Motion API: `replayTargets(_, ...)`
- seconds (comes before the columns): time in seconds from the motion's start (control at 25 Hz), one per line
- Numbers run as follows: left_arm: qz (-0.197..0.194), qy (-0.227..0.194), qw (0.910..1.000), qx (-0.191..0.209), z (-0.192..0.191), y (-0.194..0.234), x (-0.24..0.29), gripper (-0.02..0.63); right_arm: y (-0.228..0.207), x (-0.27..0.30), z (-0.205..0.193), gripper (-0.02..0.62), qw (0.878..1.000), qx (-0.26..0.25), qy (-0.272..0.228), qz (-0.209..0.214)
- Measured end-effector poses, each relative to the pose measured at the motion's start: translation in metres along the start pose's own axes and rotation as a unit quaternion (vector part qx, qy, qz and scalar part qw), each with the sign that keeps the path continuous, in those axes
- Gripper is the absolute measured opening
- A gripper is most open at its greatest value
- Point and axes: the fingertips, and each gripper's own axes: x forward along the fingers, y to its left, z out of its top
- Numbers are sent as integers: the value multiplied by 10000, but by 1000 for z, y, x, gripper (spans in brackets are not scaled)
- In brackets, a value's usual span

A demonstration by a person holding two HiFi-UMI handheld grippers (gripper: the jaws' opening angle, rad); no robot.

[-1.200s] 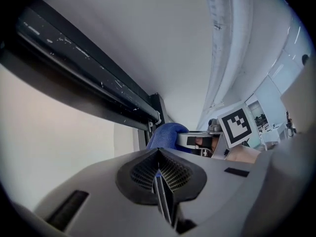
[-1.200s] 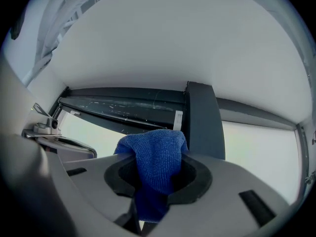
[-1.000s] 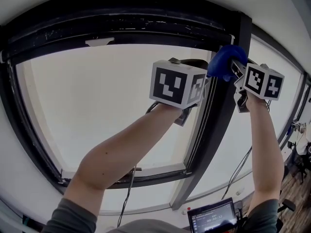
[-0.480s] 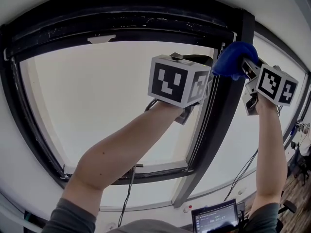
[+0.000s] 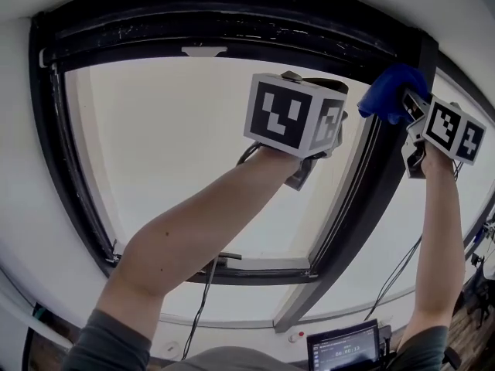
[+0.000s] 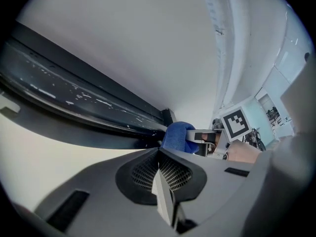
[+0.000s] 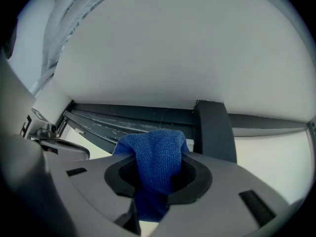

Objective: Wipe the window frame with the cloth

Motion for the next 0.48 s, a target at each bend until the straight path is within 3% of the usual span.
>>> replayTargets(0.2,504,36,9985,197,3,28,-22,9,55,15,11,120,9978,-77,-160,641)
replayTargets(0.48,1042,209,9943,87,-2,66,-64,9,109,29,24,120,9935,-65,-358,1076)
